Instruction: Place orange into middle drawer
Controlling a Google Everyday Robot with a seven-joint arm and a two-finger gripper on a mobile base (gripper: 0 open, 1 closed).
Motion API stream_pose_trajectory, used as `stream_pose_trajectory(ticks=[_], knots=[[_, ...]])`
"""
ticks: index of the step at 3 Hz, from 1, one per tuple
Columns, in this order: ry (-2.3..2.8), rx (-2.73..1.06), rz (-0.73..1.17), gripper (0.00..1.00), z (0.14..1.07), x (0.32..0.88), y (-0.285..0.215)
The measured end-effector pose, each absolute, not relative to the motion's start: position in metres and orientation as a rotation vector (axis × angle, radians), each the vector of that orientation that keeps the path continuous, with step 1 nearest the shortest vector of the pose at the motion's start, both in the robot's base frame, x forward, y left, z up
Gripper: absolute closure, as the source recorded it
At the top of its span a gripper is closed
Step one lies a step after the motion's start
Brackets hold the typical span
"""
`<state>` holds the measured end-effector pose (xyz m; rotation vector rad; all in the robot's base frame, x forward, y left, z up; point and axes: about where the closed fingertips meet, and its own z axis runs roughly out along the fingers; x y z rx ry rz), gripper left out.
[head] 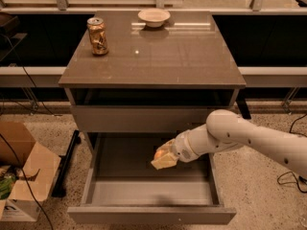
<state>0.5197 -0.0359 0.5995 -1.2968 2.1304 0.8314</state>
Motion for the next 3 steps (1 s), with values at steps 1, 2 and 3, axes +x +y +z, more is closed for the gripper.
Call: stream_pose_trajectory(ticks=[1, 2, 3], knots=[[2.139, -1.259, 0.898, 1.00, 0.558, 0.520, -0.036], [2.198, -1.176, 0.977, 1.00, 0.513, 0.524, -0.040], [2.204, -1.171, 0.992, 1.00, 0.506, 0.521, -0.039]])
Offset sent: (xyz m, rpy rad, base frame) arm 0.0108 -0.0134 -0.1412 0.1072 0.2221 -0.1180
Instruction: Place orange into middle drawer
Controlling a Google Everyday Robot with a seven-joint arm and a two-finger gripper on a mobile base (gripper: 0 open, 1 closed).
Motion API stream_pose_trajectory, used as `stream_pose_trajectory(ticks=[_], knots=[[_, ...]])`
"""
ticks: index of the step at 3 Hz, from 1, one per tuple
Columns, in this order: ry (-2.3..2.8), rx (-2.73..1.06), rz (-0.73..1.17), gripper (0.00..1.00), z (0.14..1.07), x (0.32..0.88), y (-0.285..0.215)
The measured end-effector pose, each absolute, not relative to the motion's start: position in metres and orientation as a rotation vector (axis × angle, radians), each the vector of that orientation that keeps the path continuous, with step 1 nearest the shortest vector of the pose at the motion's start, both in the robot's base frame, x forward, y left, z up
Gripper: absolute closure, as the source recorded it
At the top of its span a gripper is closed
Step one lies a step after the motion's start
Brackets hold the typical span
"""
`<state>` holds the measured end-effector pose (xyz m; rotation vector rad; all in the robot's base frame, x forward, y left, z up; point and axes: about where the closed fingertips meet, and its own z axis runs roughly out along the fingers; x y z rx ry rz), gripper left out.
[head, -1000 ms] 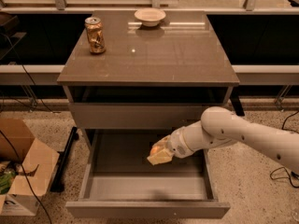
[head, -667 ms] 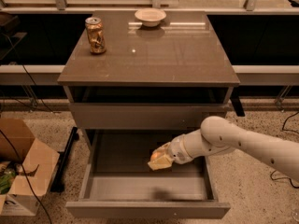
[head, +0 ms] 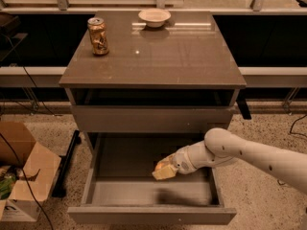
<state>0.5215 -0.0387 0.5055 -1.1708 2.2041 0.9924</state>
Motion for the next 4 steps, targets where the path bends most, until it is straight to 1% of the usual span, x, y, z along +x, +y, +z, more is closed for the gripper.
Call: stream_pose_trajectory(ticks=[2, 3, 4], knots=[[2.221, -1.213, 0.894, 1.00, 0.467, 0.541, -0.024], [2.238, -1.222, 0.877, 1.00, 0.438, 0.545, -0.017], [2.274, -1.188, 0.867, 0.82, 0.412, 0.542, -0.015]])
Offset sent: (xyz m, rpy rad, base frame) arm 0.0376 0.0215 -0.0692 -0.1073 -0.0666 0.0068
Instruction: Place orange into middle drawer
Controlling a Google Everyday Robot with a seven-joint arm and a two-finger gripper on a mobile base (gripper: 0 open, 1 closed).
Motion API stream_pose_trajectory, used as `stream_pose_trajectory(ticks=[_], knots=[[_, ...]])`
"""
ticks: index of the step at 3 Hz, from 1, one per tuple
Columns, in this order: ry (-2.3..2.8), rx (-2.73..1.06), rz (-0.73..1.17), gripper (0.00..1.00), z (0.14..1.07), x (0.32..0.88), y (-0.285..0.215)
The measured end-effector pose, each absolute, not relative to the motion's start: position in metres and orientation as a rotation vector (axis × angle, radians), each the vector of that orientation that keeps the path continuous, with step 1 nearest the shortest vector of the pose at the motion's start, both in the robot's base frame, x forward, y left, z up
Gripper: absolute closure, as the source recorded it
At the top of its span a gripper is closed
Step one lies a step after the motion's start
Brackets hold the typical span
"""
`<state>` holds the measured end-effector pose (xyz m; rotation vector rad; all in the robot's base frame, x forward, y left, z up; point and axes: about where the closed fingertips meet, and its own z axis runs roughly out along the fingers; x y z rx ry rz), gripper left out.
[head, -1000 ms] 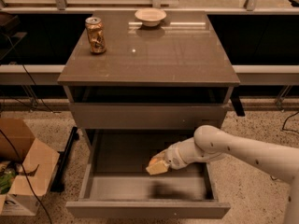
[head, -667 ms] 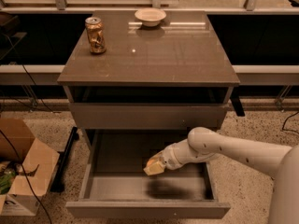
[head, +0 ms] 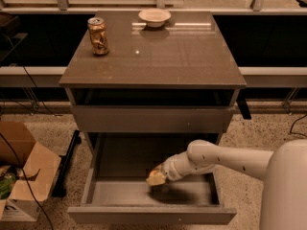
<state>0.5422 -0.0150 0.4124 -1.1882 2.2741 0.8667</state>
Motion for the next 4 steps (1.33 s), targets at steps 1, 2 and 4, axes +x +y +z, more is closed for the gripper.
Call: stream_pose_trajectory(ticks=[1, 2, 4], knots=[[2.299, -1.128, 0.858, 0.59, 0.3915, 0.5360, -0.0153], [2.297, -1.130, 0.858, 0.35, 0.3911, 0.5361, -0.0138], [2.297, -1.134, 0.865, 0.00, 0.3895, 0.5344, -0.0108]])
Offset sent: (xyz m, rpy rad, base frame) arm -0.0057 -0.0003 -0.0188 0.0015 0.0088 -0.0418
